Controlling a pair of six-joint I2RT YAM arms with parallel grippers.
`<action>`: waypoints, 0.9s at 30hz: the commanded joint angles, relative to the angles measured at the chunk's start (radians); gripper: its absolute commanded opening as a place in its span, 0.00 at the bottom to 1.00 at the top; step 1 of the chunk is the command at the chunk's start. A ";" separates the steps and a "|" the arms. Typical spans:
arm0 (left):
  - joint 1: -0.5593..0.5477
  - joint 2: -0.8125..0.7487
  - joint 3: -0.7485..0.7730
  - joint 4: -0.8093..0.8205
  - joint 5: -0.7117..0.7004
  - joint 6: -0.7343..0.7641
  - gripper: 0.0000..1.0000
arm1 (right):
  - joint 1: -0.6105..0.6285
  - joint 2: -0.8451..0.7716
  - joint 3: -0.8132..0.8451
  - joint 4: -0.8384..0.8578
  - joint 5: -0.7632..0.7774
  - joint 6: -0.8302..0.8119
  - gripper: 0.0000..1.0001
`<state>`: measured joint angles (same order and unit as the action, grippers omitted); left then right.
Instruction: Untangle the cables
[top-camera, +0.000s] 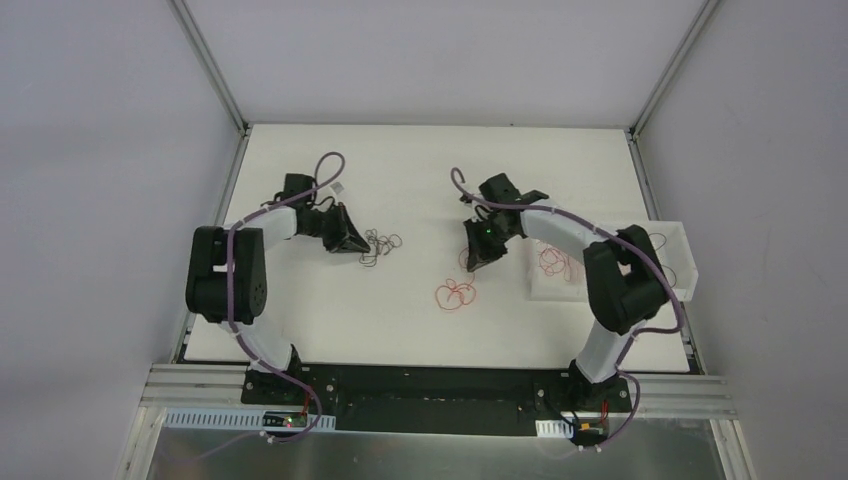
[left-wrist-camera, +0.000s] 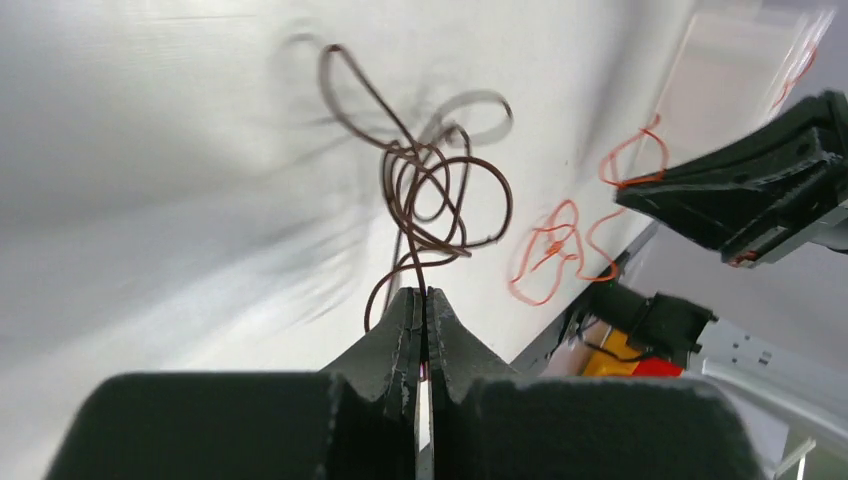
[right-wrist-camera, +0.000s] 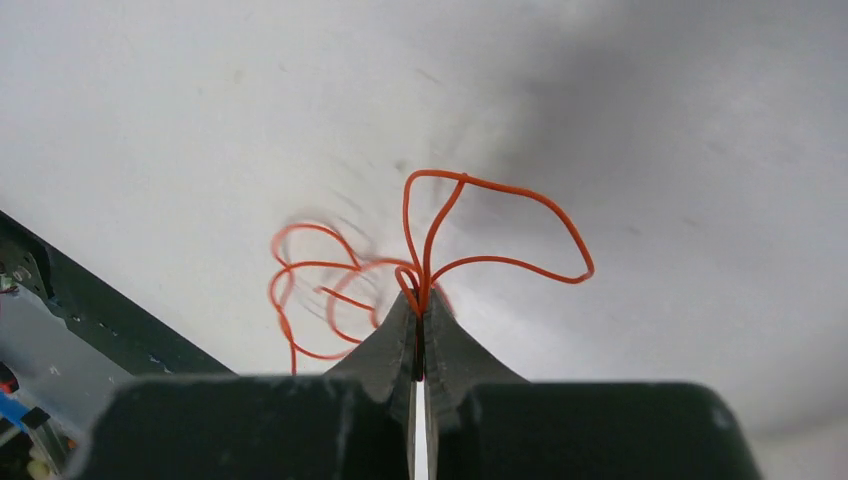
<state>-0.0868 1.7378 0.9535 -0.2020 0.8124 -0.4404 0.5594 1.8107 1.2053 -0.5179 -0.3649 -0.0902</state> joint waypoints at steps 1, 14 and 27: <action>0.151 -0.101 -0.035 -0.151 -0.077 0.110 0.00 | -0.117 -0.172 -0.042 -0.126 0.014 -0.090 0.00; 0.240 -0.176 -0.005 -0.209 0.101 0.168 0.00 | -0.203 -0.342 0.179 -0.225 -0.263 -0.093 0.00; 0.117 -0.410 -0.025 -0.222 0.066 0.268 0.37 | -0.220 -0.358 0.502 -0.277 -0.318 -0.078 0.00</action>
<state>0.0704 1.3521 0.9283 -0.4061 0.8814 -0.2333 0.3561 1.5082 1.6283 -0.7437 -0.6785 -0.1501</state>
